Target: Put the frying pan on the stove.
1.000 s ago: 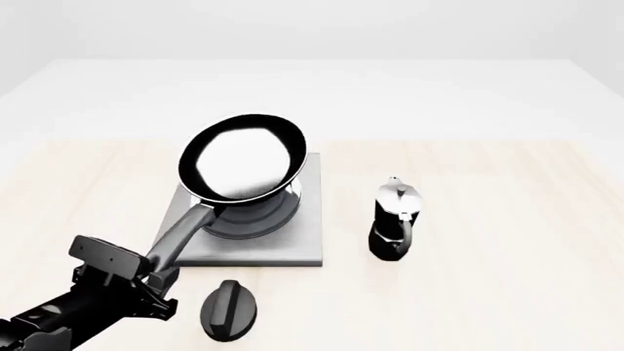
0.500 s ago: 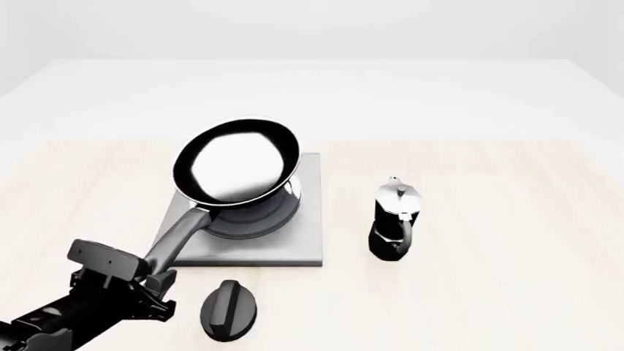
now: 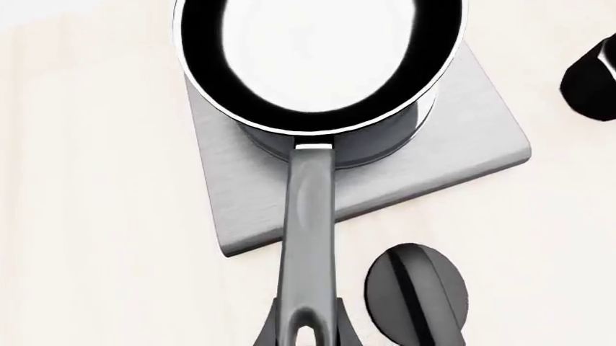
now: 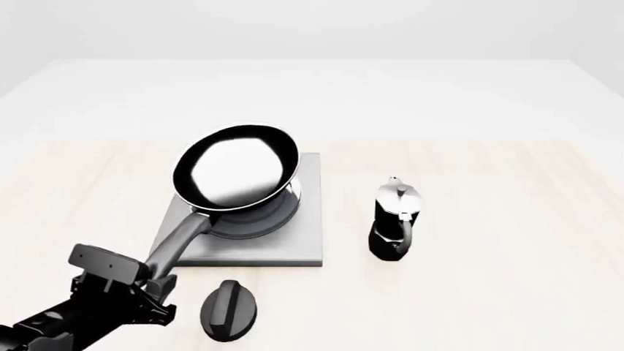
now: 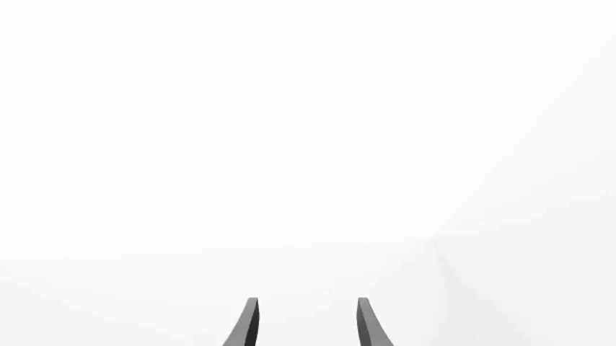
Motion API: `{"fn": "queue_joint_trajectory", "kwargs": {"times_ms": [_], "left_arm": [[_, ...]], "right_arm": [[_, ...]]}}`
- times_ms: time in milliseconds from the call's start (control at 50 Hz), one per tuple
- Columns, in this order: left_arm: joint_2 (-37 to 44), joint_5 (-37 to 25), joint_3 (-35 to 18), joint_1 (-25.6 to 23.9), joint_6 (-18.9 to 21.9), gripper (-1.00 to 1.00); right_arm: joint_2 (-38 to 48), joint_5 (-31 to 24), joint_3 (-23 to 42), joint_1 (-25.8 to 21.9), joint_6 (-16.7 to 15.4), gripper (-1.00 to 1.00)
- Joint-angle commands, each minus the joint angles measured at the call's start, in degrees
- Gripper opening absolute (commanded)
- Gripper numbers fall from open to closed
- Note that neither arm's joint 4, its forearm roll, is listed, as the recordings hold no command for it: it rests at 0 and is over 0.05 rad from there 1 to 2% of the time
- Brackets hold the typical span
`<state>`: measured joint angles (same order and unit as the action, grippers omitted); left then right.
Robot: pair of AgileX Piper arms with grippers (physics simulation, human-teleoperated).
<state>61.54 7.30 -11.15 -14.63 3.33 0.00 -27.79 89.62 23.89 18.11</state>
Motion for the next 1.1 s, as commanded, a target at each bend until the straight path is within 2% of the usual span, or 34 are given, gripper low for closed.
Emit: {"fn": "queue_joint_trajectory", "kwargs": {"times_ms": [20,160,180,440,600,880,1100], "left_arm": [[0.06,1.18,-1.02,0.05,0.17,-1.0],[1.25,2.0,-0.7,0.11,0.1,-1.0],[1.65,2.22,-0.69,0.09,0.13,1.0],[3.22,3.33,-0.49,0.0,0.04,1.0],[1.64,1.79,-0.79,0.23,0.2,1.0],[-9.76,-9.74,-5.67,-0.53,1.82,1.0],[-14.32,-14.99,-8.89,-0.16,3.84,1.0]], "right_arm": [[0.0,-0.26,0.3,-0.17,-0.13,1.0],[0.0,-0.73,0.84,-0.44,-0.33,1.0],[0.0,-0.7,0.81,-0.43,-0.39,1.0],[0.0,-0.53,0.65,-0.34,-0.28,1.0],[0.0,-0.64,0.76,-0.48,-0.37,1.0],[0.0,-0.84,0.95,-0.58,-0.36,1.0],[0.0,-0.54,0.64,-0.44,-0.21,1.0]]}}
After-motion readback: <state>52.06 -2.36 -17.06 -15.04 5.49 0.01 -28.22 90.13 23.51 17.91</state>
